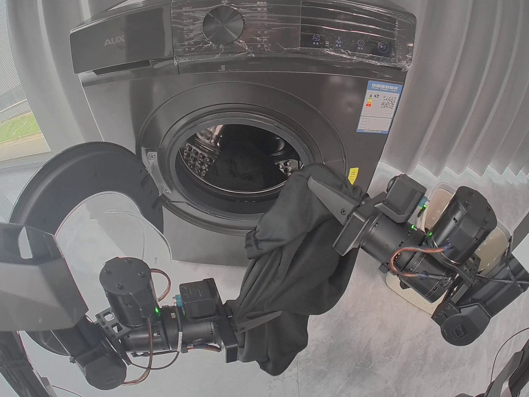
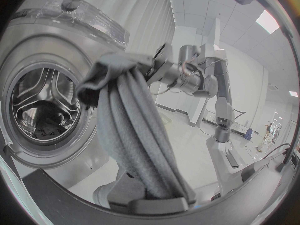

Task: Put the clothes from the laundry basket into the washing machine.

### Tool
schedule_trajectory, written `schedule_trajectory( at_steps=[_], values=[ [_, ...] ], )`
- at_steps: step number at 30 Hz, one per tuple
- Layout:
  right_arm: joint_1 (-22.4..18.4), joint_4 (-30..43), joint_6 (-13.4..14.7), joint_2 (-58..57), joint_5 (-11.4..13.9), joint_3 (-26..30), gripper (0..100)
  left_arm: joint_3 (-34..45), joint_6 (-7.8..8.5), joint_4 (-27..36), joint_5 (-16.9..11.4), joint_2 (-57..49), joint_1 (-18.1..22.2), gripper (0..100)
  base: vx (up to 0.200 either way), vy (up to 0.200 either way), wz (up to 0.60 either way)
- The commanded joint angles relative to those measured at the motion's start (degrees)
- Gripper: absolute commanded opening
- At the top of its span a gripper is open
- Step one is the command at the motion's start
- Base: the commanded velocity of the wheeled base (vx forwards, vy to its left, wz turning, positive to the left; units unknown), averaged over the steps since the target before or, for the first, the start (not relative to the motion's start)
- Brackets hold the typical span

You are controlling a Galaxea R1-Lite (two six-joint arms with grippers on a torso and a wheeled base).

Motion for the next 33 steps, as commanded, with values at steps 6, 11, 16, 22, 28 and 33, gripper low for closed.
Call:
schedule_trajectory(
  at_steps=[6,11,16,22,28,33],
  values=[
    [0.2,-0.4,-0.4,4.4,-0.1,5.5,0,0.9,-0.16,0.1,-0.3,-6.5,-0.2,0,0.000,0.000,0.00],
    [1.5,-0.5,-0.5,4.8,0.0,6.0,0,0.7,-0.33,0.1,-0.2,-7.2,-0.2,0,0.000,0.000,0.00],
    [1.9,-0.5,0.1,4.3,0.0,7.1,100,0.4,-0.42,0.1,-0.2,-7.1,0.4,0,0.000,0.000,0.00],
    [1.9,-0.4,-0.2,1.8,0.7,15.8,100,-0.8,-0.51,0.1,-0.1,-7.0,4.3,0,0.000,0.000,0.00],
    [2.5,-0.4,-0.9,-0.1,4.2,22.8,100,-0.9,-0.51,0.1,-0.1,-6.7,5.7,0,0.000,0.000,0.00],
    [1.9,-0.5,-3.1,-0.9,8.4,25.7,100,-0.8,-0.51,0.1,0.0,-6.5,5.7,0,0.000,0.000,0.00]
  ],
)
